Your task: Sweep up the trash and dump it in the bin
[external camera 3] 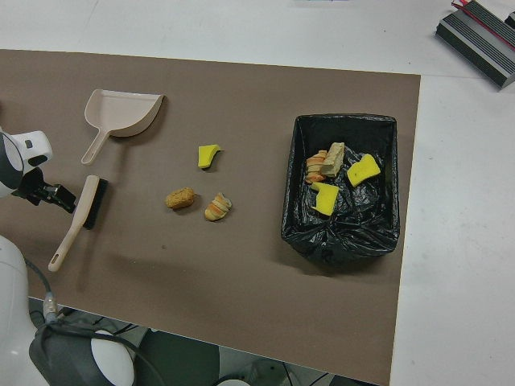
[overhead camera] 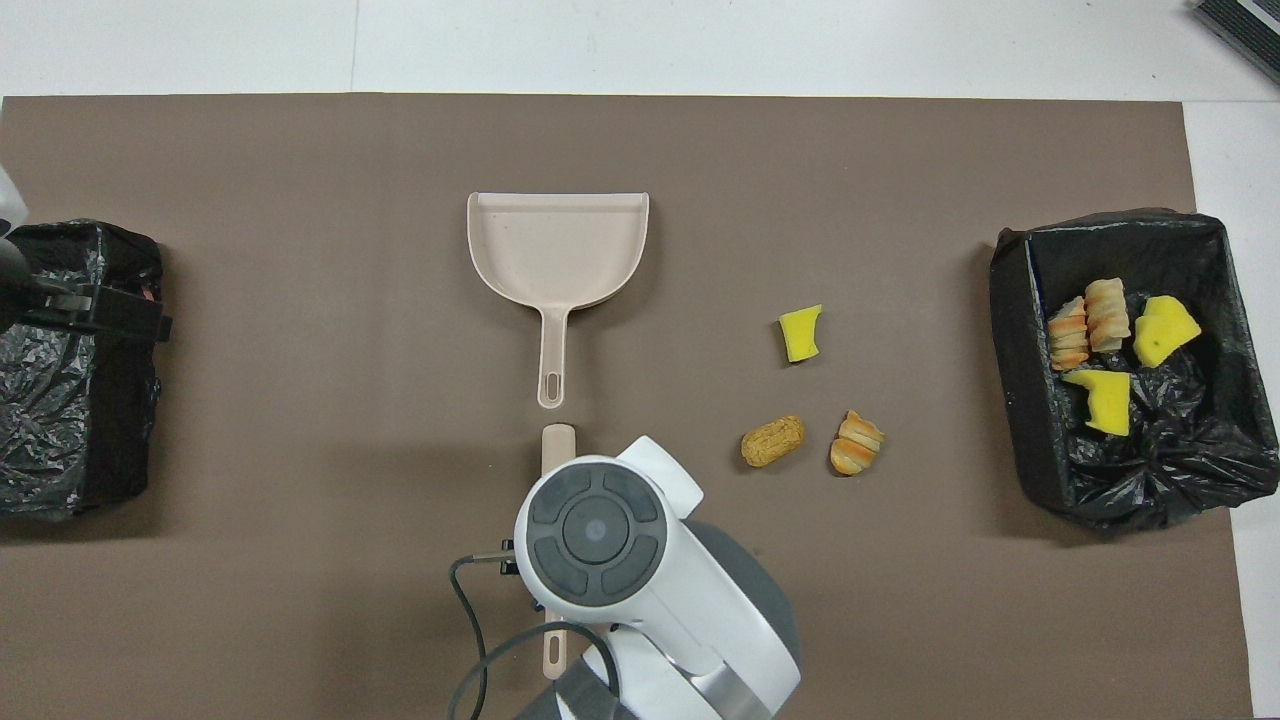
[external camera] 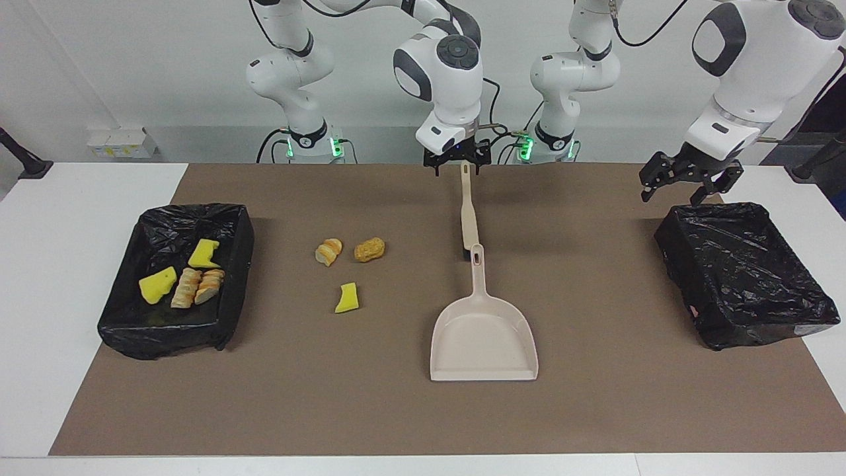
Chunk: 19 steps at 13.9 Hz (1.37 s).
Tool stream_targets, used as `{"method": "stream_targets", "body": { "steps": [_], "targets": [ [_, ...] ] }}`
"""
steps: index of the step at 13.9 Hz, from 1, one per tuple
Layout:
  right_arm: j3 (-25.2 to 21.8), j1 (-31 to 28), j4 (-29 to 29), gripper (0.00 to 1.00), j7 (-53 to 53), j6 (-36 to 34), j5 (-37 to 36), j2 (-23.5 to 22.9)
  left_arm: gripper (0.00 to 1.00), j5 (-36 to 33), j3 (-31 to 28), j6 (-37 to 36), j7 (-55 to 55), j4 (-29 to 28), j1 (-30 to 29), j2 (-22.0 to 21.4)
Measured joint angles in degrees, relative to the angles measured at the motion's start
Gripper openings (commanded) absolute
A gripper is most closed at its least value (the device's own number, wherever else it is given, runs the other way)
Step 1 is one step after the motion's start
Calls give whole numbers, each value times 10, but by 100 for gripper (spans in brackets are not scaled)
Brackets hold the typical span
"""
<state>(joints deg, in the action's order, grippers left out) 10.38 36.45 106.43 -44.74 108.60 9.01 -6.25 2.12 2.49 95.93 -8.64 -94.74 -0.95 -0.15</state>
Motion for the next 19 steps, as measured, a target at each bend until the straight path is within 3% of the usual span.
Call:
{"method": "stream_targets", "body": {
  "steps": [4,14,17,19],
  "targets": [
    [1,48,68,100,-47,89,2,0,100,0,0,0,1,0,3,-1],
    [1,90,85,98,-66,135,2,-47,100,2,4,34,6,-10,26,0],
    [1,91,89,86,-66,137,2,-48,100,2,3,34,6,-15,27,0],
    [1,90,94,66,-66,140,2,-48,100,2,2,32,6,-17,27,0]
  ]
}}
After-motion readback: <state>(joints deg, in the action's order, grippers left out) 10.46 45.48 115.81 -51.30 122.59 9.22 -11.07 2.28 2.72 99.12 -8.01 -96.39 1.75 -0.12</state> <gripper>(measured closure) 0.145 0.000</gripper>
